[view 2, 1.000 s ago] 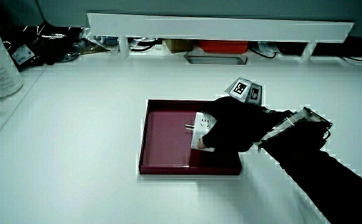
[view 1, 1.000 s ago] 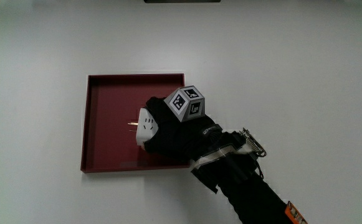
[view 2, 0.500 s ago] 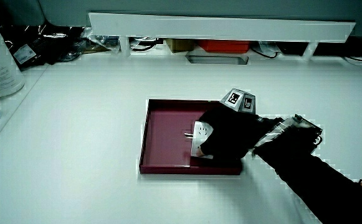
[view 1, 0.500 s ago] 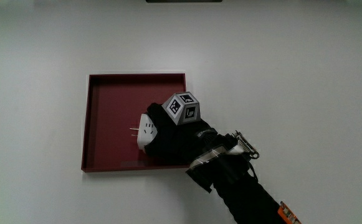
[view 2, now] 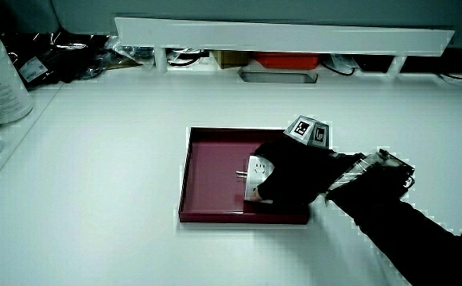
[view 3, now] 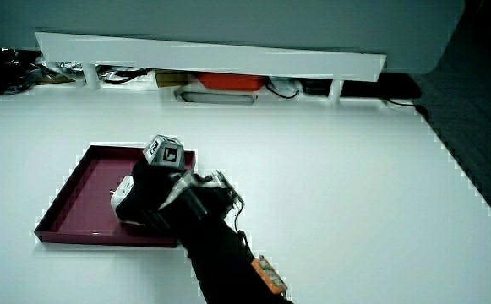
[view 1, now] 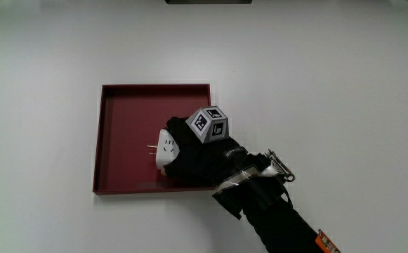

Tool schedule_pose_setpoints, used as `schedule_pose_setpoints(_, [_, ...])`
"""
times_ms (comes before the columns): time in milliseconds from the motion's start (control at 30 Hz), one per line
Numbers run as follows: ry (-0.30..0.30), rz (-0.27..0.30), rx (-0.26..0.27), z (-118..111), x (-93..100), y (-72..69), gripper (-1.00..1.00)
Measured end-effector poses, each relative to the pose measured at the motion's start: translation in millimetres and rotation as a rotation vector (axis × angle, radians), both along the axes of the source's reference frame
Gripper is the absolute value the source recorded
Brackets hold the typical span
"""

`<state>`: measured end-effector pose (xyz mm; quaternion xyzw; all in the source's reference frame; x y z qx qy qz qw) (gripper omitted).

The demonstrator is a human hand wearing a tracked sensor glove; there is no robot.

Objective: Place socket

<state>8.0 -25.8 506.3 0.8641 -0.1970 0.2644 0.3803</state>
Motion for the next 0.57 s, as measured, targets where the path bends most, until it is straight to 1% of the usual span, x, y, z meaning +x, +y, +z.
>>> schedule_pose_setpoints(67, [0.015,-0.015,-0.016,1.8,0.5,0.4,-0.43])
schedule_pose_setpoints(100, [0.015,-0.021,-0.016,1.9,1.3,0.3,-0.48])
schedule_pose_setpoints(133, [0.004,-0.021,-0.029,0.4,3.0,0.2,-0.52])
schedule_pose_setpoints(167, [-0.024,-0.025,-0.03,-3.9,5.2,-0.2,-0.57])
schedule_pose_setpoints(233, [-0.029,-0.026,-0.003,-12.9,9.4,-1.7,-0.67])
schedule_pose_setpoints(267, [-0.05,-0.043,-0.011,-18.9,11.8,-2.4,-0.71])
schedule_pose_setpoints(300, [-0.049,-0.058,-0.016,-22.1,15.0,-3.0,-0.76])
schedule_pose_setpoints(367, [-0.052,-0.078,-0.004,-34.6,22.0,-3.3,-0.86])
schedule_pose_setpoints(400, [-0.125,-0.096,-0.039,-35.4,24.9,-4.4,-0.9])
schedule_pose_setpoints(433, [-0.148,-0.096,-0.053,-39.2,29.0,-4.4,-0.95])
schedule_pose_setpoints(467, [-0.166,-0.102,-0.054,-46.7,33.7,-4.2,-1.0])
schedule_pose_setpoints(500, [-0.184,-0.108,-0.054,-54.2,38.4,-4.1,-1.0])
schedule_pose_setpoints(533, [-0.184,-0.088,-0.101,-62.6,43.5,-2.8,-1.0])
schedule_pose_setpoints(567, [-0.18,-0.077,-0.127,-69.2,49.1,-1.7,-1.0])
